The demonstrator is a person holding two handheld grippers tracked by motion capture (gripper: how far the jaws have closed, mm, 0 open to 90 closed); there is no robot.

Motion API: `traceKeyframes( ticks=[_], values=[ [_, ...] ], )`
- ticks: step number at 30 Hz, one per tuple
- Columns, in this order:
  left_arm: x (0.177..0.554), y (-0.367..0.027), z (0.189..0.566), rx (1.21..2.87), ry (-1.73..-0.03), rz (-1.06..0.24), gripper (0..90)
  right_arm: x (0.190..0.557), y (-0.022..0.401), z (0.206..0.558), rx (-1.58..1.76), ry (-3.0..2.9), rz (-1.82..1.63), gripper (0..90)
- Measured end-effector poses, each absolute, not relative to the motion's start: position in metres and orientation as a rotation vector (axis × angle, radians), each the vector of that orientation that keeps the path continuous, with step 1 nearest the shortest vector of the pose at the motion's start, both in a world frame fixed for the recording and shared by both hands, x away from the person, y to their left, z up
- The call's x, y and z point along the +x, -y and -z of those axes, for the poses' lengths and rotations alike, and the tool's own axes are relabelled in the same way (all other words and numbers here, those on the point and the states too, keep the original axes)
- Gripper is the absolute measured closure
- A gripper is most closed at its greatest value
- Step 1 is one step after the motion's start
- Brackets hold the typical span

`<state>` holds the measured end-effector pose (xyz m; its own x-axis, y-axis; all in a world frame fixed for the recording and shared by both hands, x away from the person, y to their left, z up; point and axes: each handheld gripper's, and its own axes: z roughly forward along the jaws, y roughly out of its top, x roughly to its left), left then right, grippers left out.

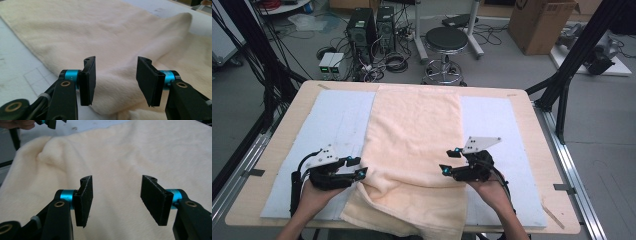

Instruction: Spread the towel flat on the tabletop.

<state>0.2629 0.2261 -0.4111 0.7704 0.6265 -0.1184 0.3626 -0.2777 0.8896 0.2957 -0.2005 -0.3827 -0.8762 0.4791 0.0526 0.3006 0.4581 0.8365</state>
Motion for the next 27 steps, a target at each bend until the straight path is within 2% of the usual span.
traceKeyframes(
  ticks=[11,23,27],
  values=[
    [0.227,-0.224,0.425,1.989,-0.632,-0.217,48.1,0.245,0.189,0.409,0.519,-2.643,-1.420,42.5],
    [0.206,-0.232,0.428,2.013,-0.555,-0.162,45.6,0.215,0.179,0.430,0.283,-2.873,-1.393,40.2],
    [0.214,-0.232,0.432,2.020,-0.558,-0.143,43.9,0.214,0.174,0.439,0.261,-2.907,-1.295,40.0]
  ],
)
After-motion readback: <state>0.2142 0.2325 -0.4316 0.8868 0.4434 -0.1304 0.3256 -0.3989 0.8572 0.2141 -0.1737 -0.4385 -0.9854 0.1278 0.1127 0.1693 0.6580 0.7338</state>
